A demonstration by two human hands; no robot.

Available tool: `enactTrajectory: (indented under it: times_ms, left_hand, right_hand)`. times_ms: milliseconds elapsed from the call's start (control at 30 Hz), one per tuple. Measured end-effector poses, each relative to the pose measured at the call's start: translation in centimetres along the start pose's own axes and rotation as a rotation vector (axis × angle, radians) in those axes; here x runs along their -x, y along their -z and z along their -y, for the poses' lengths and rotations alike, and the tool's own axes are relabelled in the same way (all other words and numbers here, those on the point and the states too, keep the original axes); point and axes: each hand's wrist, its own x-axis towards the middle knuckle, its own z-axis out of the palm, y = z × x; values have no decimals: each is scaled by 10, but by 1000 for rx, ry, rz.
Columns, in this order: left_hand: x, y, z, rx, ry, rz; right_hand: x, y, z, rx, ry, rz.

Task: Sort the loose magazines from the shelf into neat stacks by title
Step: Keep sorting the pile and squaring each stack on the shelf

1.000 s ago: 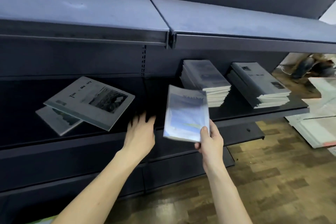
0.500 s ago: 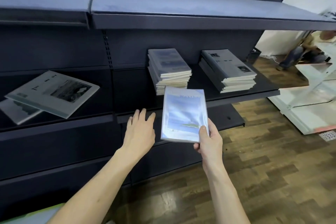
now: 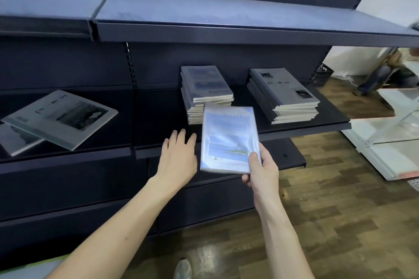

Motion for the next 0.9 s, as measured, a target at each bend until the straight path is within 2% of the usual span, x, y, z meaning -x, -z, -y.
enactTrajectory:
  times_ms: [333,700,833,900]
  left_hand:
    - [-71,4,9,29,126,-60]
    - [-116,2,21,54,154,10]
    - [-131,8,23,65,200,23]
    - [-136,14,20,75,216,25]
  right_hand:
    - [-76,-26,20,61,31,67]
    - [-142,-48,23,91,30,74]
    - [-165,-55,33,150,150,166]
    - [-174,-53,35,268,219,191]
